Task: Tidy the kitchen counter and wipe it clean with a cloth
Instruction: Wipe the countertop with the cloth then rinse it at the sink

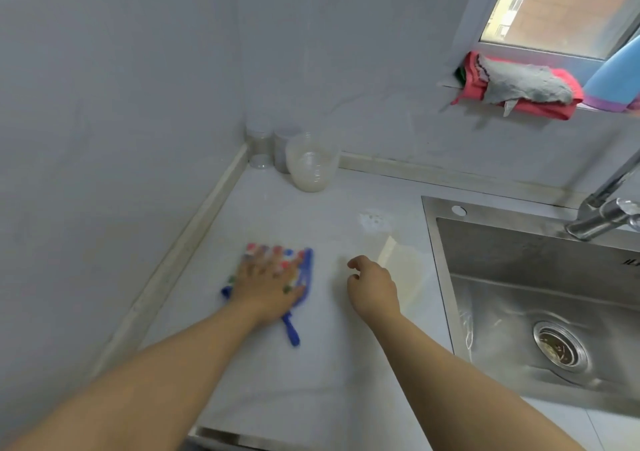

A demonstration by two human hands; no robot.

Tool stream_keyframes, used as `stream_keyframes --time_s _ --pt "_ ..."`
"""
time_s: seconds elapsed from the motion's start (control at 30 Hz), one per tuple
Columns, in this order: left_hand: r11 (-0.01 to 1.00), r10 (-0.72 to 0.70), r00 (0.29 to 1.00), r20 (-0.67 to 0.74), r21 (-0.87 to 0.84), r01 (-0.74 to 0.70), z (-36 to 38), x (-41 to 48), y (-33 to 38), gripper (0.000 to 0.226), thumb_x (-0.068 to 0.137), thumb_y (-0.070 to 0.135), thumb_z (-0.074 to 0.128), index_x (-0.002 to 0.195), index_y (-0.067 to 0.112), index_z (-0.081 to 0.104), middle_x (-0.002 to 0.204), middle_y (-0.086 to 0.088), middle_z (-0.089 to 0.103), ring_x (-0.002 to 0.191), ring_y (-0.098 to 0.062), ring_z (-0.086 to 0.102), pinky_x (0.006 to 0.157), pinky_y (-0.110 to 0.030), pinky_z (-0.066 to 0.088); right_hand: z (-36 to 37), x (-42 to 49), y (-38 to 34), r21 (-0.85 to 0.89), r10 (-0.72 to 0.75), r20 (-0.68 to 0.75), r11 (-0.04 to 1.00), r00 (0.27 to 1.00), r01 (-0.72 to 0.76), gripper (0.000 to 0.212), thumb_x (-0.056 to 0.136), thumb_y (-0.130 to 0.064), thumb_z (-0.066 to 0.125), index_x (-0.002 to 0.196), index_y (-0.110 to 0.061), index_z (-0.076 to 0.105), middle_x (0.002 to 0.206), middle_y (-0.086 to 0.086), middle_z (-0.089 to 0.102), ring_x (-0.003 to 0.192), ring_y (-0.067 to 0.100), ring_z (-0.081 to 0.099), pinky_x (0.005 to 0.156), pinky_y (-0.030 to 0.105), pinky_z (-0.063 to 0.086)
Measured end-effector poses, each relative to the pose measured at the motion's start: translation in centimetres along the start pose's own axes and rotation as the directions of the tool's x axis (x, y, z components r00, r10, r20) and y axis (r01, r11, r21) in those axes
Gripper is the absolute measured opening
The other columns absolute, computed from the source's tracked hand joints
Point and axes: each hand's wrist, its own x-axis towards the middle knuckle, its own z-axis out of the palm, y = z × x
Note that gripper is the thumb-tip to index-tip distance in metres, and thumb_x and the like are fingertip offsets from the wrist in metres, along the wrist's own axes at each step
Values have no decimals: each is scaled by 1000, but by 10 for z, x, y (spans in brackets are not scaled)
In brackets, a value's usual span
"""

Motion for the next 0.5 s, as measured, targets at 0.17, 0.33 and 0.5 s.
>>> stream_keyframes --time_s 0.17,0.33,0.5 --pt "941 -270 957 104 -182 285 -14 15 -11 67 96 56 22 150 33 -9 158 -5 -20 144 -34 -20 116 -50 -12 -9 3 24 -145 85 -79 985 993 -96 43 91 -9 36 132 -18 48 128 4 58 120 25 48 95 32 35" --pt "976 215 973 86 -27 -214 -4 5 61 62 97 54 22 149 37 -8 158 -2 -20 144 -29 -23 115 -46 -16 -16 7 36 -152 120 -106 979 987 -135 44 92 -8 36 135 -17 44 124 7 60 116 27 50 96 34 37" --pt "967 -219 974 65 -122 225 -14 34 -10 64 96 57 21 150 37 -6 159 -2 -17 145 -31 -16 118 -48 -8 -24 8 49 -159 149 -117 973 982 -166 46 91 -8 38 136 -17 42 124 5 59 120 27 47 96 33 33"
